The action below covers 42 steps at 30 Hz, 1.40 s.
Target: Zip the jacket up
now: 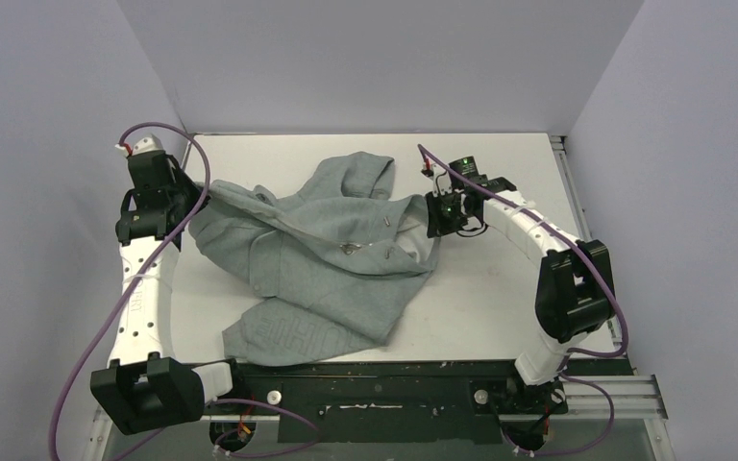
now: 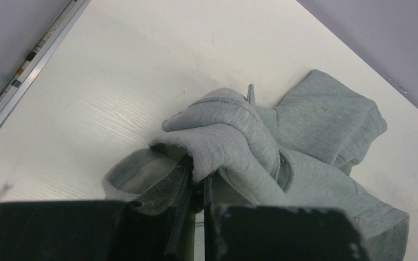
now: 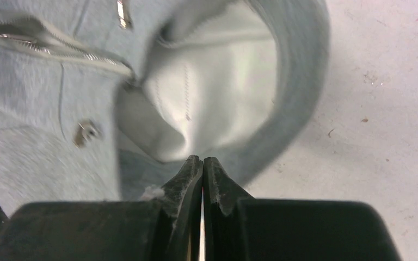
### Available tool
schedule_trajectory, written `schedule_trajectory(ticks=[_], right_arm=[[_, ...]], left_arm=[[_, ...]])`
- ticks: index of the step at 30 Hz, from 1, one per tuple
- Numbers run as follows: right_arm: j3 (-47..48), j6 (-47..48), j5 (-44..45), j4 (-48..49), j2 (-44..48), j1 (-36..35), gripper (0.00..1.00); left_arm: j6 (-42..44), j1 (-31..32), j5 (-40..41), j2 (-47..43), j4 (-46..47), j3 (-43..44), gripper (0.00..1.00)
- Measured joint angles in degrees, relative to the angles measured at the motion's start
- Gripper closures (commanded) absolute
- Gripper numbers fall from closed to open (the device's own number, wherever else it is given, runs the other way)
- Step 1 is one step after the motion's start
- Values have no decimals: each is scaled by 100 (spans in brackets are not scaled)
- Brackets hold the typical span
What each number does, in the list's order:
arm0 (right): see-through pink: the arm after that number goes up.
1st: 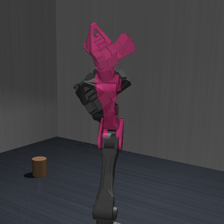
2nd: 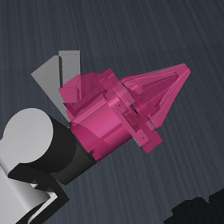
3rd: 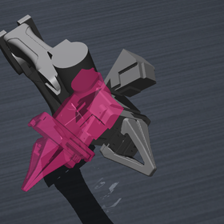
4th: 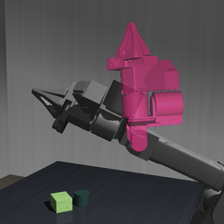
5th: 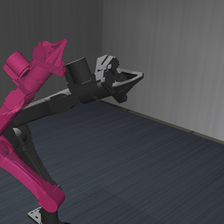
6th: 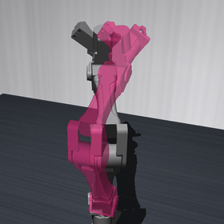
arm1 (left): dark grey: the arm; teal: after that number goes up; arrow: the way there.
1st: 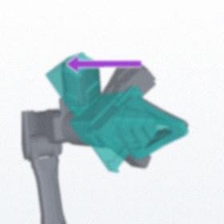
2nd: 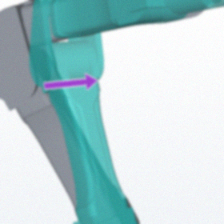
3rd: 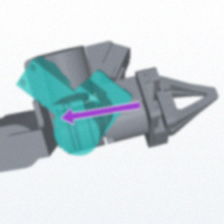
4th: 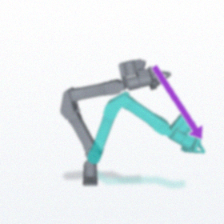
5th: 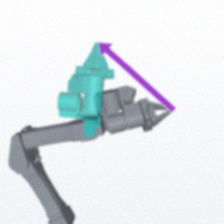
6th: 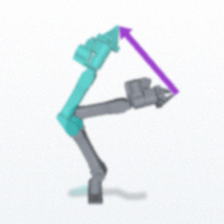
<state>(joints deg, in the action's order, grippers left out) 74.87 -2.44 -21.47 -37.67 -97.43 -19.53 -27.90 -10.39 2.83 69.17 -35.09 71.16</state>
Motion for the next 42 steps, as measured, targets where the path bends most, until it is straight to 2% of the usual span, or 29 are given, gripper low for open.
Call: schedule_trajectory(ticks=[4, 9, 10, 11, 17, 25, 34, 42], right_arm=[[-11, 0, -22, -46, 94, -17, 100], [-127, -85, -501, 308, 378, -151, 90], [-122, -151, -796, 852, 433, -588, 83], [-122, -153, -807, 870, 433, -612, 80], [2, -691, -925, 1864, 68, -1510, 76], [-304, -1827, -879, 3423, -855, -1641, 76], [-109, -2210, -960, 3696, -1784, -1663, 72], [162, -2223, -922, 3770, -2079, -1735, 64]], left_arm=[[0, 0, 13, 0, 90, 26, 100], [0, -9, -35, -22, 146, 24, 100], [0, -9, -46, -114, 164, -61, 100], [-2, -9, -46, -118, 164, -66, 100], [0, -11, -35, -326, 192, -348, 100], [4, -20, 549, -605, 173, -999, 100], [4, -20, 1051, -664, 168, -1786, 100], [55, -20, 1154, -675, 184, -1840, 100]])
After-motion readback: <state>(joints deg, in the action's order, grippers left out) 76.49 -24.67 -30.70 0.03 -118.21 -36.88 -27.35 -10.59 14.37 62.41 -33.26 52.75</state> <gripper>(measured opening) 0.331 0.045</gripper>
